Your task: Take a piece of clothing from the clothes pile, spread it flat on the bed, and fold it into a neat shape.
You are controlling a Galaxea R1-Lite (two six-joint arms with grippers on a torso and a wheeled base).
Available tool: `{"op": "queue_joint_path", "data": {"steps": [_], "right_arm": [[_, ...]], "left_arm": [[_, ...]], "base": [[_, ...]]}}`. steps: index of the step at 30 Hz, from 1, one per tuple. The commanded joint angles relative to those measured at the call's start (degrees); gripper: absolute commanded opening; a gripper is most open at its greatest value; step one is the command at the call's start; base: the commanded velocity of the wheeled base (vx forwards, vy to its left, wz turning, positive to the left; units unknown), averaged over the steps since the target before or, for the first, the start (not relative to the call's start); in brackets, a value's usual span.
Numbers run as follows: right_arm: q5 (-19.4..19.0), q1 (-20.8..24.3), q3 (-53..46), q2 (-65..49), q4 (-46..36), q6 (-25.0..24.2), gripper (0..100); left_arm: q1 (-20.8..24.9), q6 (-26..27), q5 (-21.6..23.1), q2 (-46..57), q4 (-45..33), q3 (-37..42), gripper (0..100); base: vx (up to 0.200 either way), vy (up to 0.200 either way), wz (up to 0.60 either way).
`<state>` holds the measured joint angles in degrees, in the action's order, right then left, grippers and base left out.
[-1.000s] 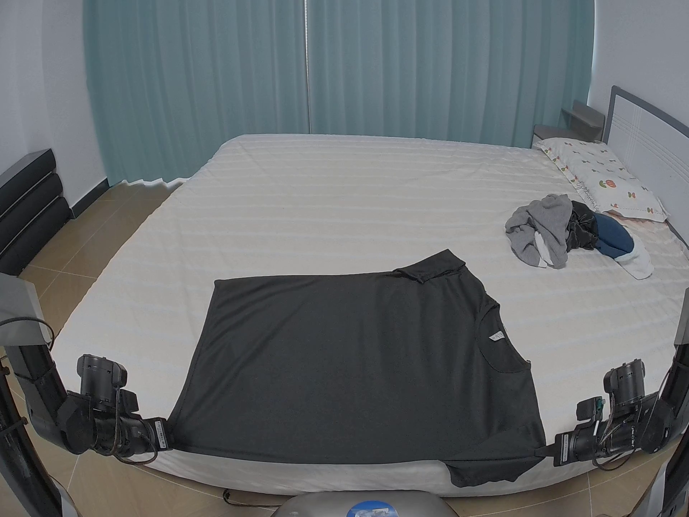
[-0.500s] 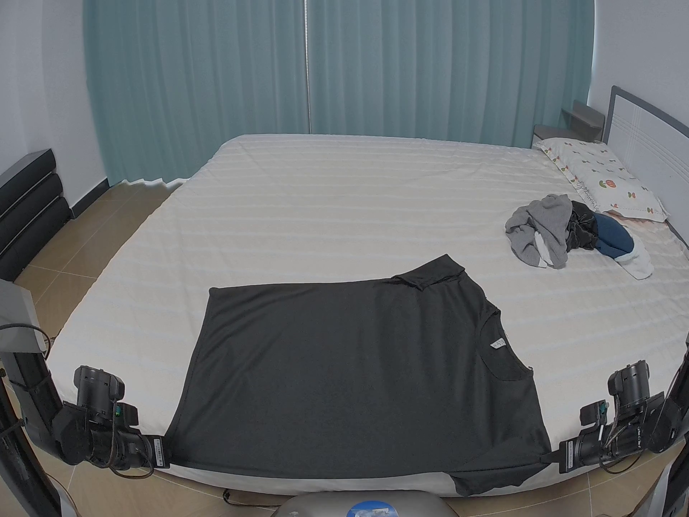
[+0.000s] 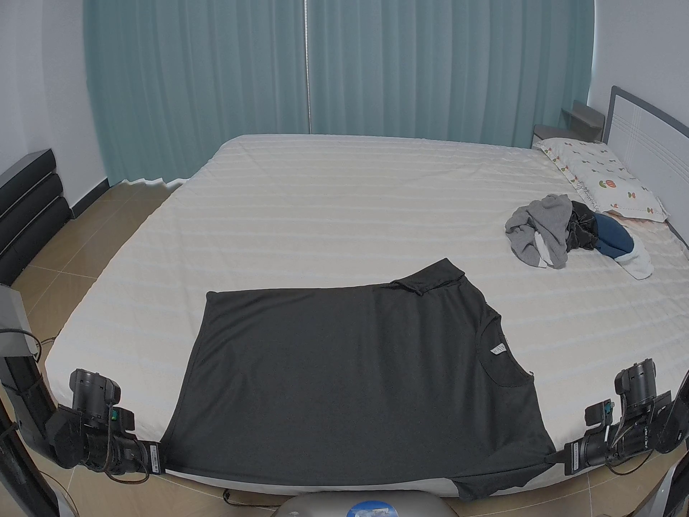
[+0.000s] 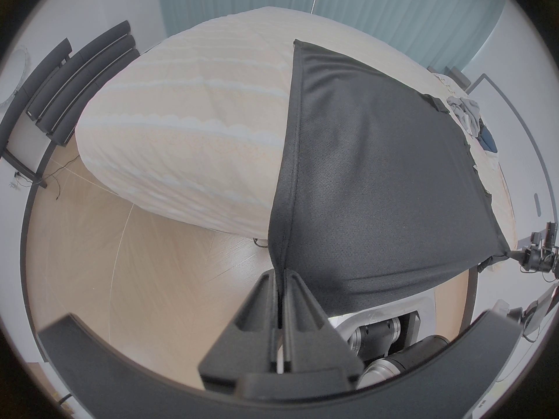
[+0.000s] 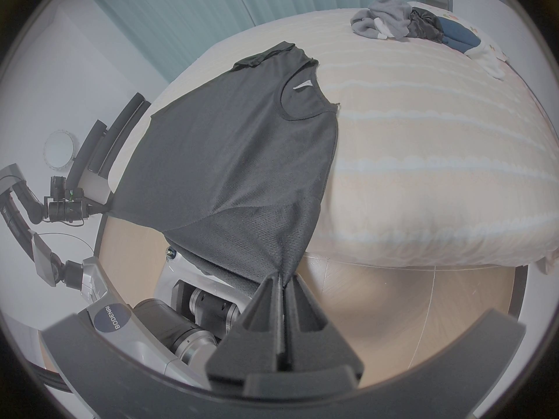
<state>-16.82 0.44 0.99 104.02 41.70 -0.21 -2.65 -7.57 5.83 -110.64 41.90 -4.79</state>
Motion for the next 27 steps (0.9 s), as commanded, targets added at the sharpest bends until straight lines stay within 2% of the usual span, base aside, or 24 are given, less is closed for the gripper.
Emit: {"op": "queue_joint_path", "data": {"steps": [1, 4, 6, 7, 8, 11, 16, 21, 24, 27], "right_arm": [[-0.5, -0.2, 0.5, -0.7, 0.7, -0.5, 0], [-0.6, -0.1, 1.4, -0.7, 0.7, -1.4, 0], [-0.8, 0.1, 2.9, -0.8, 1.0, -3.0, 0], [-0.8, 0.1, 2.9, -0.8, 1.0, -3.0, 0], [-0.8, 0.0, 3.8, -1.0, 1.7, -4.2, 0], [-1.6, 0.0, 6.2, -1.2, 4.3, -9.7, 0], [-2.1, 0.9, 9.4, -0.6, 7.7, -17.9, 0], [-2.2, 0.8, 11.6, 1.4, 7.8, -18.9, 0], [-2.2, 0.7, 13.4, 2.5, 7.8, -19.1, 0], [-2.2, 0.8, 14.9, 2.5, 7.5, -19.1, 0]], "left_arm": [[-0.3, -0.7, 0.1, 2.1, -0.7, -2.1, 0], [-0.3, -2.7, 0.1, 2.3, -0.4, -3.1, 0], [0.0, -8.1, 0.1, 3.1, -0.3, -5.5, 0], [0.0, -8.1, 0.1, 3.1, -0.3, -5.5, 0], [0.0, -11.2, 0.1, 3.6, -0.3, -7.1, 0], [0.0, -17.1, 0.1, 4.0, -0.3, -10.3, 0], [-0.1, -19.2, 0.8, 3.5, -0.5, -11.4, 0], [0.0, -21.4, 0.9, 2.3, -0.2, -13.1, 0], [0.0, -24.9, 0.9, 2.5, -0.3, -15.5, 0], [0.1, -25.0, 0.9, 2.7, -0.2, -15.8, 0]], "base": [[0.0, 0.0, 0.0], [0.0, 0.0, 0.0], [0.0, 0.0, 0.0], [0.0, 0.0, 0.0], [0.0, 0.0, 0.0], [0.0, 0.0, 0.0], [0.0, 0.0, 0.0], [0.0, 0.0, 0.0], [0.0, 0.0, 0.0], [0.0, 0.0, 0.0]]}}
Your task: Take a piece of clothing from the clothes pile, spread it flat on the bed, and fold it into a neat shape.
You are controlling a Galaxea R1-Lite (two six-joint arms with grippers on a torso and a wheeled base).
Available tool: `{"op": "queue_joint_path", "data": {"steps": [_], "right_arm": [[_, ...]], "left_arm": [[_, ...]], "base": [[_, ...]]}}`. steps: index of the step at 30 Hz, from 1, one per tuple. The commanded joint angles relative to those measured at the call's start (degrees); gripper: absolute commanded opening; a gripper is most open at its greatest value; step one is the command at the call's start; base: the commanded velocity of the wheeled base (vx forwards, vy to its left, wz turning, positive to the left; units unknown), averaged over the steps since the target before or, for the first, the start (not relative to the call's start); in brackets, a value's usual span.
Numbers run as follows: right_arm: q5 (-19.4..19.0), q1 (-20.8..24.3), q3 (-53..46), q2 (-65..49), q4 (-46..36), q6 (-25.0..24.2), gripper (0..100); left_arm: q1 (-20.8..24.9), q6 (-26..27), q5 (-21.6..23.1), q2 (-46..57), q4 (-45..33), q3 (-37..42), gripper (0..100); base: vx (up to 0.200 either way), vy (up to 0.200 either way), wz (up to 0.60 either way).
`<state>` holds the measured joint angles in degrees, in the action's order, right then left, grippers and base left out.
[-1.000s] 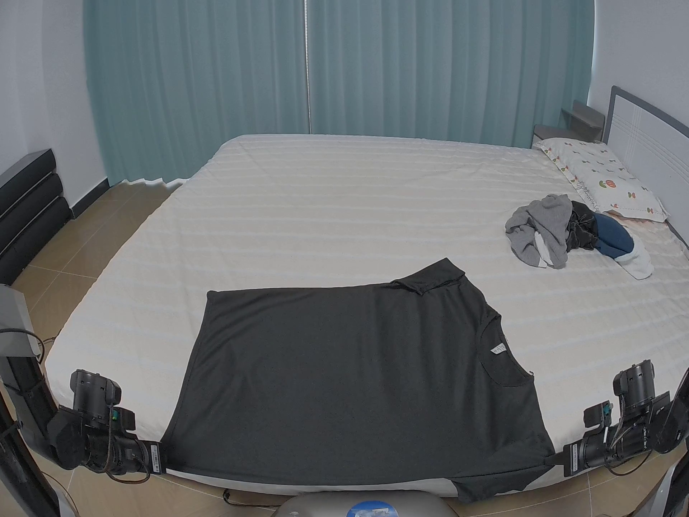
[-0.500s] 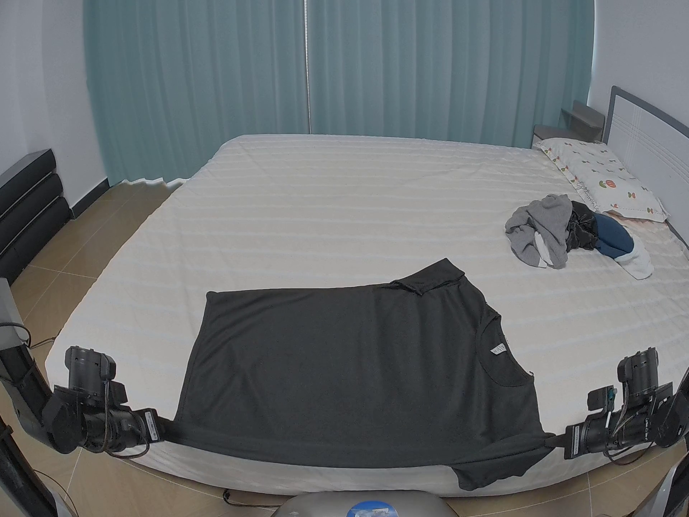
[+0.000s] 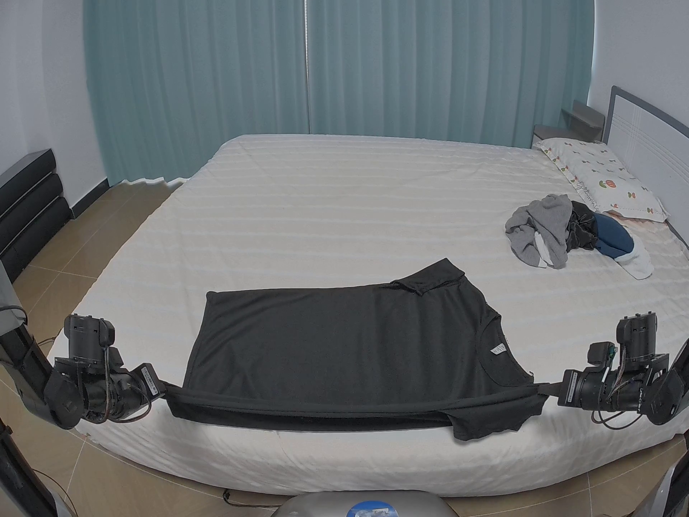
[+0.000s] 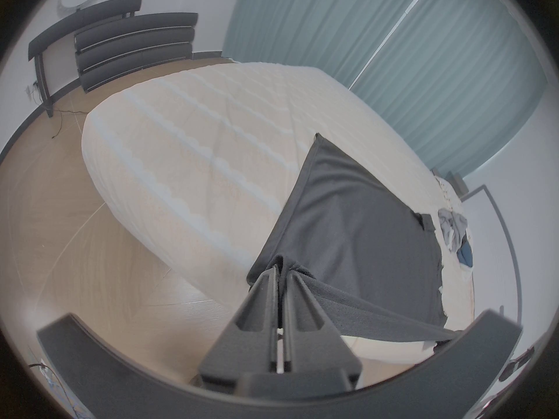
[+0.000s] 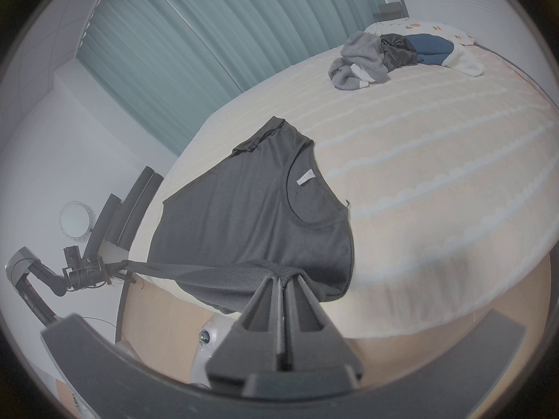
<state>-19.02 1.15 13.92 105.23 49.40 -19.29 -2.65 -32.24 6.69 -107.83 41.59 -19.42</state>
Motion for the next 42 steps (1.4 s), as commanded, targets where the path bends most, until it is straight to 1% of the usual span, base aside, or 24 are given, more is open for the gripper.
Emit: {"op": "queue_joint_path", "data": {"steps": [1, 6, 12, 17, 20, 23, 27, 33, 36, 42], "right_arm": [[-0.1, 0.1, 2.0, 1.3, -0.2, -0.1, 0], [-0.1, 0.2, 4.3, 1.7, -0.6, -1.4, 0], [-0.1, 0.5, 5.5, 3.4, -0.2, -1.7, 0], [-0.1, 0.8, 5.5, 0.8, -0.2, -3.0, 0], [-0.1, 1.8, 4.3, -1.4, -0.5, -3.2, 0], [-0.1, 1.9, 3.0, -3.5, -0.5, -3.2, 0], [-0.1, 2.3, 0.7, -5.6, -0.5, -3.1, 0], [-0.1, 2.2, -1.1, -6.1, -0.5, -3.0, 0], [-0.1, 2.3, -0.3, -5.6, -0.5, -3.1, 0], [-0.1, 2.3, 3.4, -2.2, -0.7, -3.2, 0]], "left_arm": [[0.1, -0.4, 0.1, -0.1, 0.2, -1.1, 0], [0.1, -0.5, 0.1, 0.0, 0.1, -1.8, 0], [0.2, -0.5, 0.2, 0.2, -0.1, -2.8, 0], [0.2, -0.6, 0.2, 2.5, -0.5, -2.6, 0], [0.2, -0.6, 0.2, 3.6, -0.5, -1.3, 0], [0.2, -0.6, 0.4, 3.6, -0.5, -0.3, 0], [0.2, -0.6, 2.4, 4.4, -0.5, 1.1, 0], [0.2, -0.5, 2.5, 6.1, -1.4, 2.0, 0], [0.2, -0.5, 2.7, 6.8, -3.7, 1.1, 0], [0.1, -0.6, 3.9, 4.2, -6.0, -3.3, 0]], "base": [[0.0, 0.0, 0.0], [0.0, 0.0, 0.0], [0.0, 0.0, 0.0], [0.0, 0.0, 0.0], [0.0, 0.0, 0.0], [0.0, 0.0, 0.0], [0.0, 0.0, 0.0], [0.0, 0.0, 0.0], [0.0, 0.0, 0.0], [0.0, 0.0, 0.0]]}}
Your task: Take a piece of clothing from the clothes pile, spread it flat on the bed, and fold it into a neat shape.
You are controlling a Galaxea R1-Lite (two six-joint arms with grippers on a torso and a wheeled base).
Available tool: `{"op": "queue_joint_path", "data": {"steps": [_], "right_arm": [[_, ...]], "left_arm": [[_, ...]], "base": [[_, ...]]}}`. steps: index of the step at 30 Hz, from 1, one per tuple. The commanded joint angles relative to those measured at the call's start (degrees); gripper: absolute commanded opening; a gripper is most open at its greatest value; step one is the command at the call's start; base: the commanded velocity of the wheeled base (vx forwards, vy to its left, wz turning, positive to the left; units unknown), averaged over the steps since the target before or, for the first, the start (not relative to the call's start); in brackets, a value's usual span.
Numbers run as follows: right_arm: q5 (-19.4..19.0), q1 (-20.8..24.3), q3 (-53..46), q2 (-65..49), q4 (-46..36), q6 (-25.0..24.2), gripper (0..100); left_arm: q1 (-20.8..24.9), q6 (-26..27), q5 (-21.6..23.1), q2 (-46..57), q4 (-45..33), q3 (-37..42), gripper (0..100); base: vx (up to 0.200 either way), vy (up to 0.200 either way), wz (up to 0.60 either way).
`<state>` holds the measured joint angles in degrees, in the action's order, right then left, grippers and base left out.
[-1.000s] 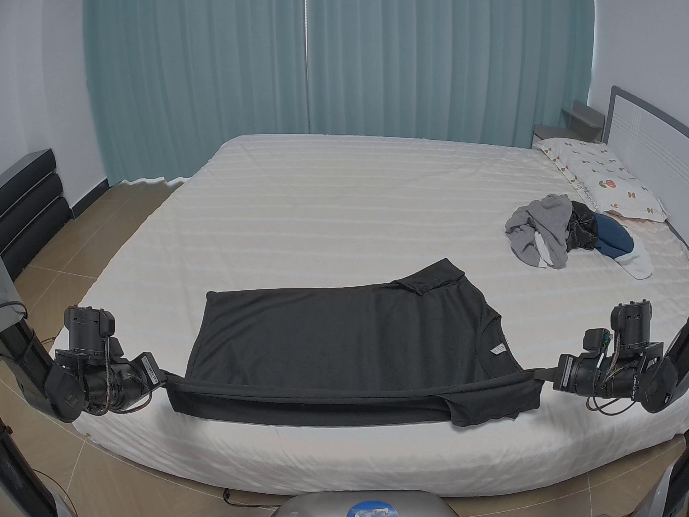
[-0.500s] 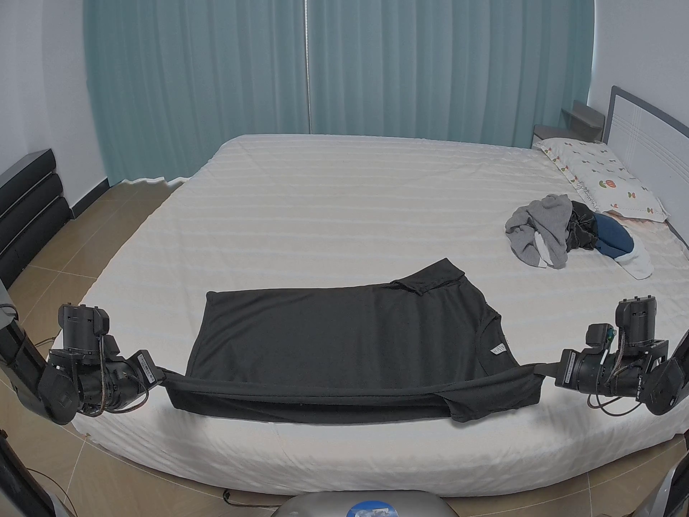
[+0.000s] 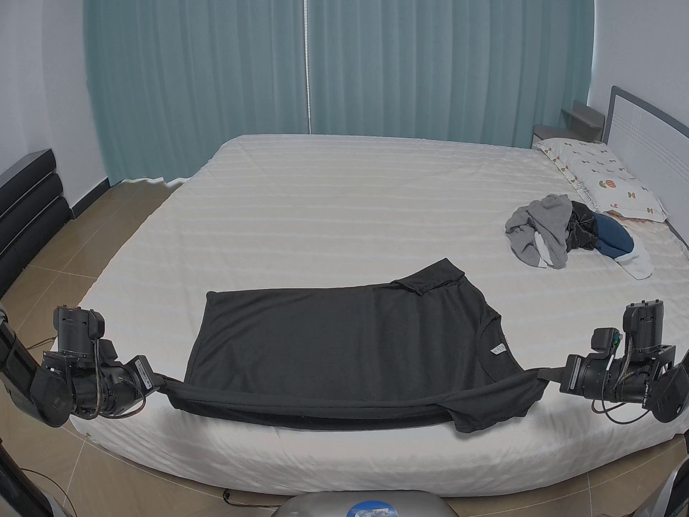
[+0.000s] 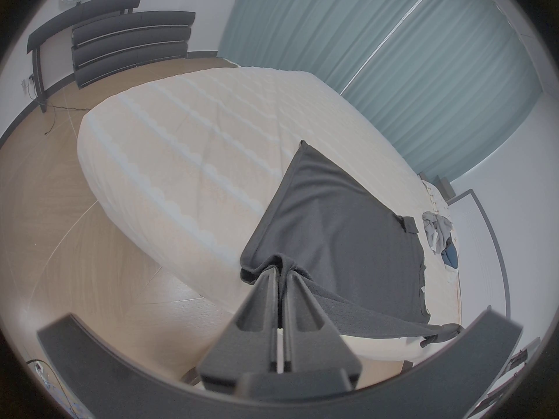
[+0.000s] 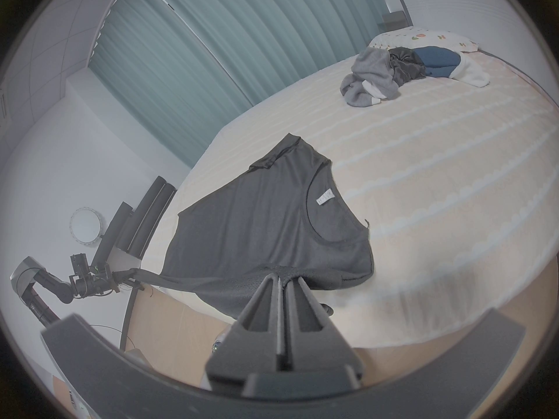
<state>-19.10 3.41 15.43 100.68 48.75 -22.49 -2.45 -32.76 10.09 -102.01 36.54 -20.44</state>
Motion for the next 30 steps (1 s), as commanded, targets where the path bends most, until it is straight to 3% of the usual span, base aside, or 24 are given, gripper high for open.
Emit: {"op": "queue_joint_path", "data": {"steps": [1, 19, 30], "right_arm": [[0.0, 0.0, 1.9, 2.3, -0.1, 0.0, 0], [0.2, 1.2, 15.8, 18.3, -0.1, -1.9, 0], [0.5, 1.3, 16.5, 14.8, 0.5, -5.8, 0]], "left_arm": [[-0.1, -0.1, 0.5, -1.6, -0.9, -2.2, 0], [-0.1, -1.6, 1.0, -15.5, -5.3, -15.3, 0], [-0.5, -4.1, 1.0, -13.5, -5.3, -15.6, 0]], "base": [[0.0, 0.0, 0.0], [0.0, 0.0, 0.0], [0.0, 0.0, 0.0]]}}
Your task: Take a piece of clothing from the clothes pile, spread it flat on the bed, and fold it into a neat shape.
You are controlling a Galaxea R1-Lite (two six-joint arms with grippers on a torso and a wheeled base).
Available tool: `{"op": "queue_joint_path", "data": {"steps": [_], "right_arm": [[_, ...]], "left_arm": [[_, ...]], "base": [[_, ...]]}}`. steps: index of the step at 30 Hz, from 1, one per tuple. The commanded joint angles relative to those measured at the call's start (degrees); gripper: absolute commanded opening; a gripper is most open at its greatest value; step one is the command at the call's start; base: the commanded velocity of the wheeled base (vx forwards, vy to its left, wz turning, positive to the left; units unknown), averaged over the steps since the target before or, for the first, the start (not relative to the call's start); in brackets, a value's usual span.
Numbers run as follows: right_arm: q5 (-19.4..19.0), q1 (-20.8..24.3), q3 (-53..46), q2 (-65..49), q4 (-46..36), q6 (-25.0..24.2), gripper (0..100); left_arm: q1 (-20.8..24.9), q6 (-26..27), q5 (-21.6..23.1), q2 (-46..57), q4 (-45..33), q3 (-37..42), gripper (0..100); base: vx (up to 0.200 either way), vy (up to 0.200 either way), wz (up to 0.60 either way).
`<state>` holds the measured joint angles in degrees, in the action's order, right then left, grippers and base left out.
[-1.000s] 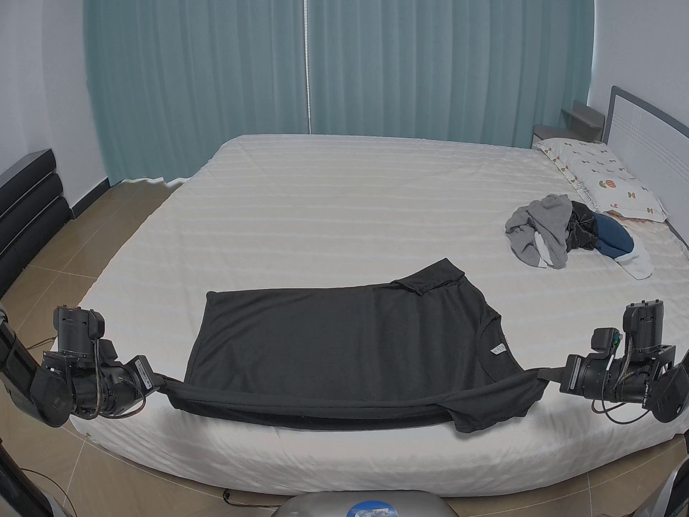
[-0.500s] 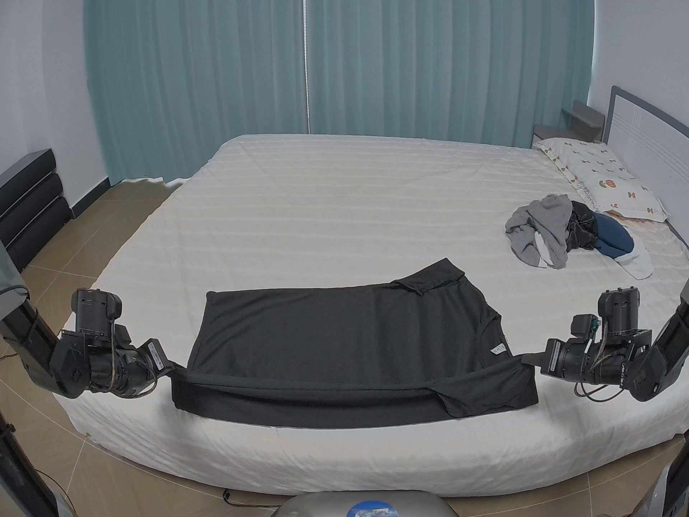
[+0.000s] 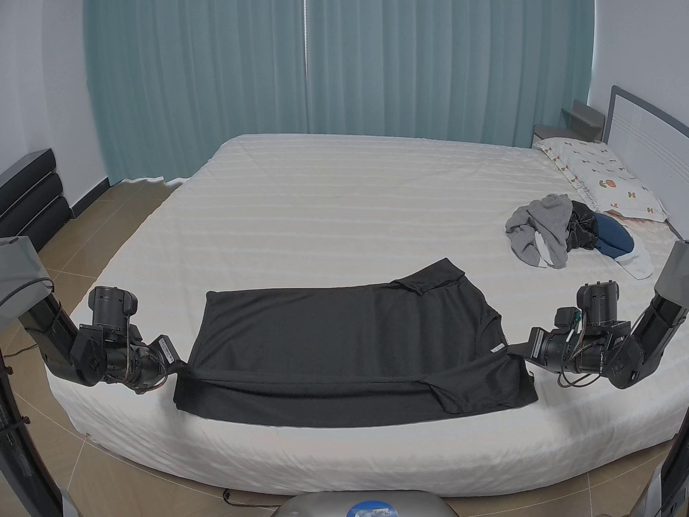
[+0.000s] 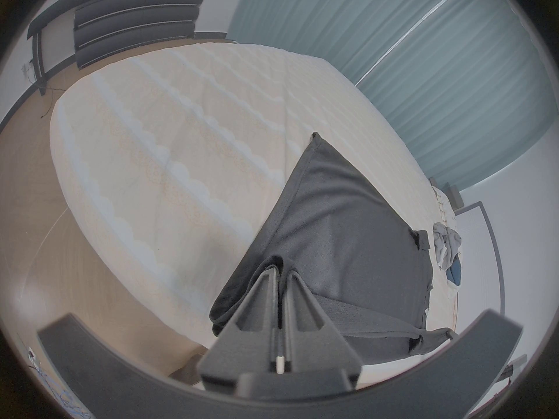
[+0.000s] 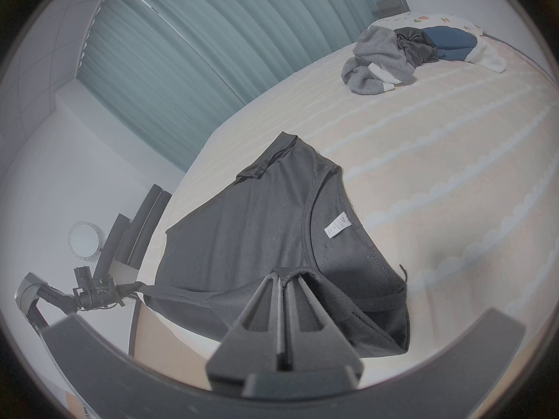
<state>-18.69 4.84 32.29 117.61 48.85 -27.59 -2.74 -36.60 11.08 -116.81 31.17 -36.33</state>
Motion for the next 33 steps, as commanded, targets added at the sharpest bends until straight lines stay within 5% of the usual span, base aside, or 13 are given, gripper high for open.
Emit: {"op": "queue_joint_path", "data": {"steps": [1, 14, 33], "right_arm": [[0.1, -0.3, -0.6, -3.4, 0.3, -1.2, 0], [0.1, -1.1, -1.6, -4.9, -0.1, -2.4, 0], [0.1, -0.4, 6.6, 6.0, -0.2, -2.5, 0]], "left_arm": [[-0.2, -0.2, 0.1, 2.3, -0.1, 0.6, 0], [-0.2, -1.4, 0.3, 5.6, -2.4, 0.1, 0], [0.2, -2.2, 0.2, -6.5, -2.4, -8.1, 0]], "base": [[0.0, 0.0, 0.0], [0.0, 0.0, 0.0], [0.0, 0.0, 0.0]]}}
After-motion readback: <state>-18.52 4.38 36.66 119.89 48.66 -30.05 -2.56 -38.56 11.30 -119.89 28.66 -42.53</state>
